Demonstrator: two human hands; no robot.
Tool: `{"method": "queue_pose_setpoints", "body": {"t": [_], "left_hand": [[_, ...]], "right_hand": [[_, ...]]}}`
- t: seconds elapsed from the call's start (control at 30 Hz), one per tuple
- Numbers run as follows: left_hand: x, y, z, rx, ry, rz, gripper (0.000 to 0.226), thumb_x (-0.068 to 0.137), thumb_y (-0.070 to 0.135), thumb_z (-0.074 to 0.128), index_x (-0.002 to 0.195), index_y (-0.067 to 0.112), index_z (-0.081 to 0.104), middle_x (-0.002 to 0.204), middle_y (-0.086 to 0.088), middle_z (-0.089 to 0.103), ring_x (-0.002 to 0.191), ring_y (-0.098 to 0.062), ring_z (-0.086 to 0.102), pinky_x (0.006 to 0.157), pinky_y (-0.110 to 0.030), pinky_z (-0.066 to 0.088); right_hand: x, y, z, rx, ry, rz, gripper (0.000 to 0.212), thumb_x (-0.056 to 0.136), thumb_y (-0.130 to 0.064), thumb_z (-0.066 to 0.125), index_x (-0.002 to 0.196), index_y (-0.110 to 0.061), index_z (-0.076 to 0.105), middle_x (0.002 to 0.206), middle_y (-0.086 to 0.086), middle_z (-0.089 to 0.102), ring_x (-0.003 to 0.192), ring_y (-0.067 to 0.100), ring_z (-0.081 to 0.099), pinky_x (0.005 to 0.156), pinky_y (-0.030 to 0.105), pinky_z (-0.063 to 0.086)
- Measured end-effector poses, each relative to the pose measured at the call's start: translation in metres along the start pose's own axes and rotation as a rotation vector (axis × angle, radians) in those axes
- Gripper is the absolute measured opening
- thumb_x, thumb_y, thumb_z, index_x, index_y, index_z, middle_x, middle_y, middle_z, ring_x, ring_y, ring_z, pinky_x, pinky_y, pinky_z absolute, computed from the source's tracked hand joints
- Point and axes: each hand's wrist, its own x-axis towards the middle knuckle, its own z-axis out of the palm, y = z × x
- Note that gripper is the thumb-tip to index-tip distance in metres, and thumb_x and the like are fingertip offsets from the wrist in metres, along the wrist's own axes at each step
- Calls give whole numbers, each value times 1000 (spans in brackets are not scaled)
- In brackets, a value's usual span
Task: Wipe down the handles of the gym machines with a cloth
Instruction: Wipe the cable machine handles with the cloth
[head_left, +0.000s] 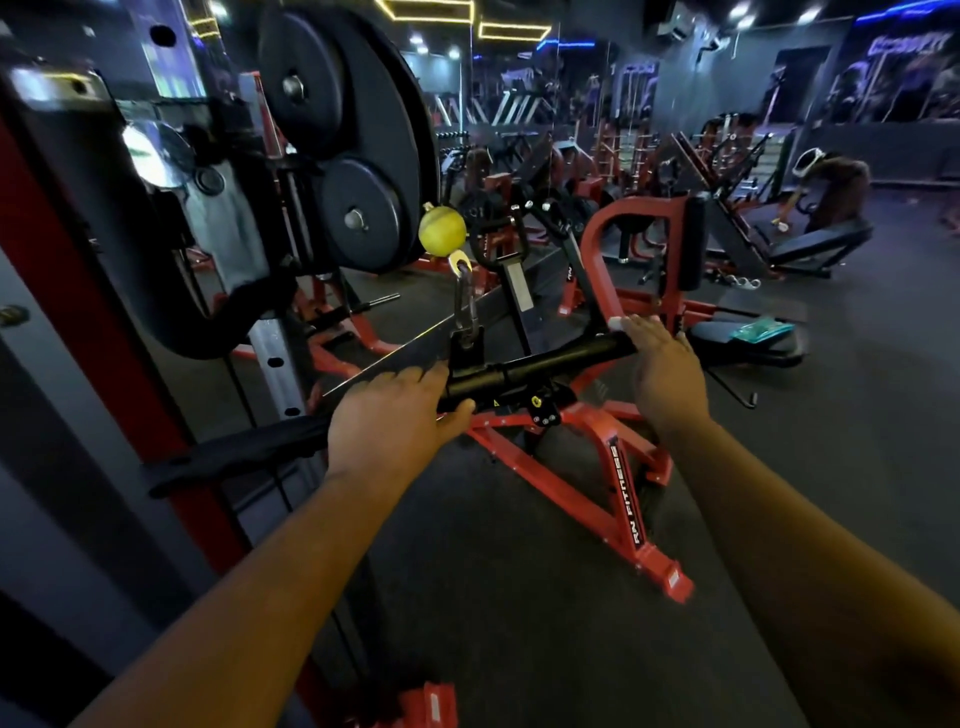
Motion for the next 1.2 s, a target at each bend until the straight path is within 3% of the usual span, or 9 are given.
{"method": "queue_pose_setpoints", "body": {"t": [0.17,0.37,0.57,0.83,0.93,1.0,1.03,1.1,1.2], "left_hand": [[2,1,1,9,-12,5,60,99,68,37,135,25,58,99,5,67,86,-18,65,58,-30,34],[1,3,1,-15,-22,-4,57,99,65,41,135,24,56,101,3,67,86,-18,65,59,-30,40],[-4,6,4,-84,-20,-6,57,98,64,44,134,22,60,98,-1,69,83,-21,66,56,-29,38],[0,5,1,-54,13,-10,58,98,65,44,135,22,60,95,1,68,82,-21,65,55,-29,35],[0,6,1,-46,14,10,57,99,64,45,133,21,61,94,1,68,80,-20,65,54,-29,34],[0,6,1,-44,10,17,57,97,64,48,129,20,65,89,0,67,76,-21,65,52,-28,32],[1,5,2,-46,10,17,57,96,64,50,127,19,66,86,0,67,73,-21,64,52,-27,31],[1,2,1,-42,7,23,56,95,64,51,124,18,67,81,0,64,69,-21,62,50,-27,29],[1,-4,0,-15,3,34,58,95,65,45,125,20,65,82,2,63,69,-20,62,50,-27,33]], "right_hand": [[-14,-36,27,133,105,130,65,94,9,47,150,-24,46,162,2,37,154,17,24,128,43,13],[-54,-126,47,233,36,-190,56,98,-5,39,150,-23,47,160,0,41,153,17,25,127,49,14],[-38,-83,25,12,17,-305,55,101,-24,30,153,-32,41,156,-8,45,152,12,25,127,52,10],[13,15,11,33,100,135,59,99,2,42,152,-25,45,159,3,44,150,24,35,124,52,26],[11,2,17,329,193,283,56,101,4,41,149,-22,51,156,1,47,146,17,40,121,24,27],[9,-16,20,562,293,452,52,102,4,41,147,-17,53,150,-4,51,139,12,46,107,2,26],[9,-23,22,686,339,551,50,102,2,41,146,-16,54,147,-5,53,135,11,49,103,1,30],[14,-30,22,920,413,696,46,103,-2,41,144,-15,57,143,-2,58,130,14,54,106,16,42],[19,-21,15,1036,303,763,44,99,2,43,123,-22,72,109,-11,70,98,4,62,83,14,48]]}}
